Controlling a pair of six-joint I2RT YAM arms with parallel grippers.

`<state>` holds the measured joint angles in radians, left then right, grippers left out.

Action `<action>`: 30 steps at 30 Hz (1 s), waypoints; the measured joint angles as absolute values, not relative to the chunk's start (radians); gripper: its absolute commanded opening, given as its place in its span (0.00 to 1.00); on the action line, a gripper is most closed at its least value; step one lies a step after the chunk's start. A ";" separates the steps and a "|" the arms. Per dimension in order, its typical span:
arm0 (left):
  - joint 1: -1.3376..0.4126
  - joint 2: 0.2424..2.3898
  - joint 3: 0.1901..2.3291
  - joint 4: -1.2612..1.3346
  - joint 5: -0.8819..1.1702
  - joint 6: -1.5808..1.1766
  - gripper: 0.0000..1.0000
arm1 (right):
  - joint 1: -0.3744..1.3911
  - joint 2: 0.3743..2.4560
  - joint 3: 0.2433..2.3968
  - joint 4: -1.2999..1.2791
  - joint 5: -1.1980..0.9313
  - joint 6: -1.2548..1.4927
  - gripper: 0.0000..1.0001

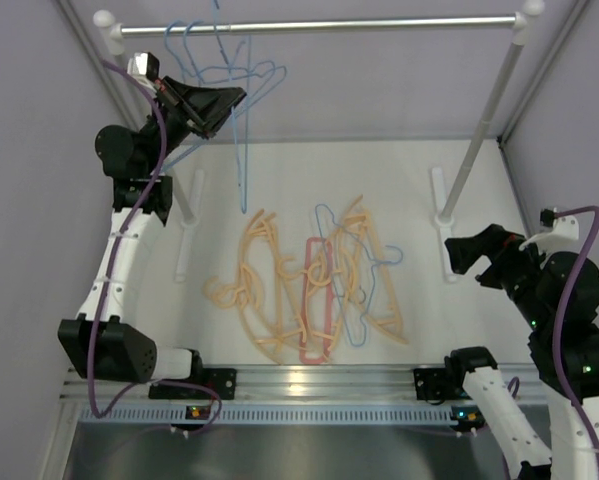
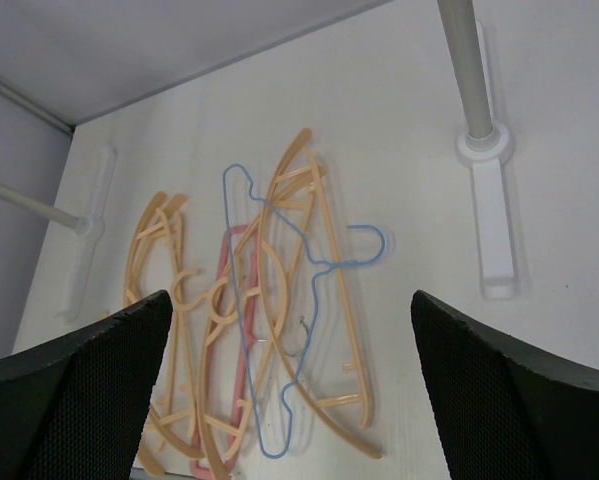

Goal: Organize the hangers

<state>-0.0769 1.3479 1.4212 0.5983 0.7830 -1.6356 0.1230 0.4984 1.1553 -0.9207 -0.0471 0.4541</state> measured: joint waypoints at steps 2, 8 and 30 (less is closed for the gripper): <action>-0.053 1.365 1.417 0.647 0.791 -1.687 0.00 | 0.123 0.501 1.155 -0.921 -0.047 0.454 0.99; -0.025 1.388 1.415 0.716 0.801 -1.770 0.00 | 0.123 0.501 1.154 -0.920 -0.047 0.454 0.99; -0.022 1.393 1.412 0.735 0.846 -1.794 0.00 | 0.123 0.501 1.153 -0.920 -0.048 0.454 1.00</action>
